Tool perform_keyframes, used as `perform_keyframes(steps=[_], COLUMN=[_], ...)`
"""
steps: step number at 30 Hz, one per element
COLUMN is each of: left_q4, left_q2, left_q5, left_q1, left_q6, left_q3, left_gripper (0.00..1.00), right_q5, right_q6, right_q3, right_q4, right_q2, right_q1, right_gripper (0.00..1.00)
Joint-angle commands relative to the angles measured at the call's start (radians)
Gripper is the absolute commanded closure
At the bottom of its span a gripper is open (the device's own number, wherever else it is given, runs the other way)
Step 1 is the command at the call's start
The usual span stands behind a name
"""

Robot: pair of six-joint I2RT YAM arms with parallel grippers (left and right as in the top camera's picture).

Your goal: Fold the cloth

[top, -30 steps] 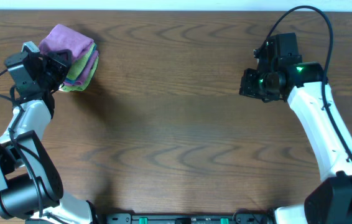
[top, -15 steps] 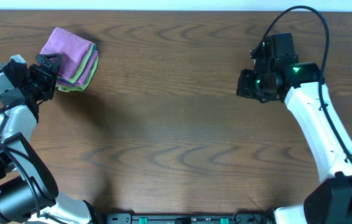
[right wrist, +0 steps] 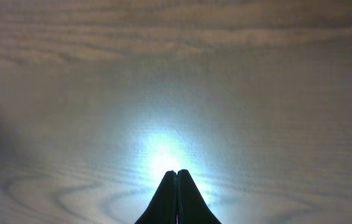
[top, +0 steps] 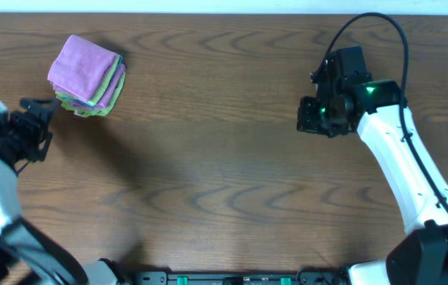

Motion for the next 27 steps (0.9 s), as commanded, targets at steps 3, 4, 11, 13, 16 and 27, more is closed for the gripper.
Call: perform_keyframes(steps=[3, 4, 11, 13, 16, 27], left_q4=[-0.201, -0.231, -0.386, -0.407, -0.423, -0.437], left_q2=[-0.166, -0.191, -0.328, -0.366, -0.415, -0.433], left_q5=[0.014, 0.016, 0.023, 0.019, 0.019, -0.024], left_q1=[-0.030, -0.046, -0.226, -0.287, -0.380, -0.443], left_q6=[0.299, 0.299, 0.323, 0.326, 0.316, 0.287], left_q3=[0.006, 0.006, 0.006, 0.006, 0.006, 0.006], left_gripper=[0.04, 0.04, 0.04, 0.04, 0.04, 0.05], right_q5=[0.003, 0.005, 0.006, 0.030, 0.080, 0.082], right_q6=[-0.069, -0.076, -0.076, -0.075, -0.075, -0.075], right_q3=[0.011, 0.011, 0.011, 0.011, 0.011, 0.011], right_q4=[-0.040, -0.047, -0.110, -0.124, -0.153, -0.161], right_q2=[-0.100, -0.119, -0.308, -0.358, -0.421, -0.443], right_q1=[0.005, 0.003, -0.018, -0.018, -0.018, -0.018], right_gripper=[0.98, 0.98, 0.37, 0.01, 0.01, 0.01])
